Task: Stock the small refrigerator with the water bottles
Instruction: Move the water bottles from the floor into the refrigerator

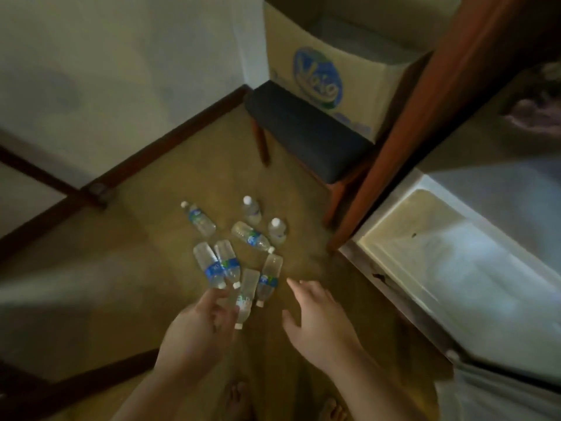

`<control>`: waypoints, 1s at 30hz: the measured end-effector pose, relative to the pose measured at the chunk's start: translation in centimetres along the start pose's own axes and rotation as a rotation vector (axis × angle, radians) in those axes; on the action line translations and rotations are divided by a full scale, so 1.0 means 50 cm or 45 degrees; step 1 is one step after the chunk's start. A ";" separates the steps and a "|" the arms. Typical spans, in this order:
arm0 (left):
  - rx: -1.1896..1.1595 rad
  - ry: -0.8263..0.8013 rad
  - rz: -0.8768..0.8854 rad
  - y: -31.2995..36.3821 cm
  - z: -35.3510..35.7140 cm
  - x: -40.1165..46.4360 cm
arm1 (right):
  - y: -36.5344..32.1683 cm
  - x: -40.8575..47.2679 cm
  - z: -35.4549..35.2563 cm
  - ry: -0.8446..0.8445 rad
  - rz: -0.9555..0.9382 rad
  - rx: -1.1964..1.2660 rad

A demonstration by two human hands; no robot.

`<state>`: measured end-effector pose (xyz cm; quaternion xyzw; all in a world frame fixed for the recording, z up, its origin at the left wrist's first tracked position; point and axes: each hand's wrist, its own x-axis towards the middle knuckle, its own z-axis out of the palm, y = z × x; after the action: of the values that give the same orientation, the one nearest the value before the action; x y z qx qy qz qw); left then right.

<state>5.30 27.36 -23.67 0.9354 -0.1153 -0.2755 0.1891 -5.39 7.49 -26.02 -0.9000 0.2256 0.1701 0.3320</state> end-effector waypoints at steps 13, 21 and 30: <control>-0.128 -0.358 -0.453 -0.303 0.423 0.293 | 0.150 0.332 0.435 -0.325 -0.263 -0.366; 0.045 -0.279 -0.508 -0.446 0.635 0.407 | 0.265 0.508 0.647 -0.195 -0.728 -0.921; -0.123 -0.060 -0.379 -0.466 0.643 0.428 | 0.274 0.582 0.658 -0.019 -0.998 -0.935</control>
<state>7.51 32.22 -68.44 0.9252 0.0335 -0.3277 0.1883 6.81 11.88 -70.16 -0.9724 -0.2040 0.1078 0.0355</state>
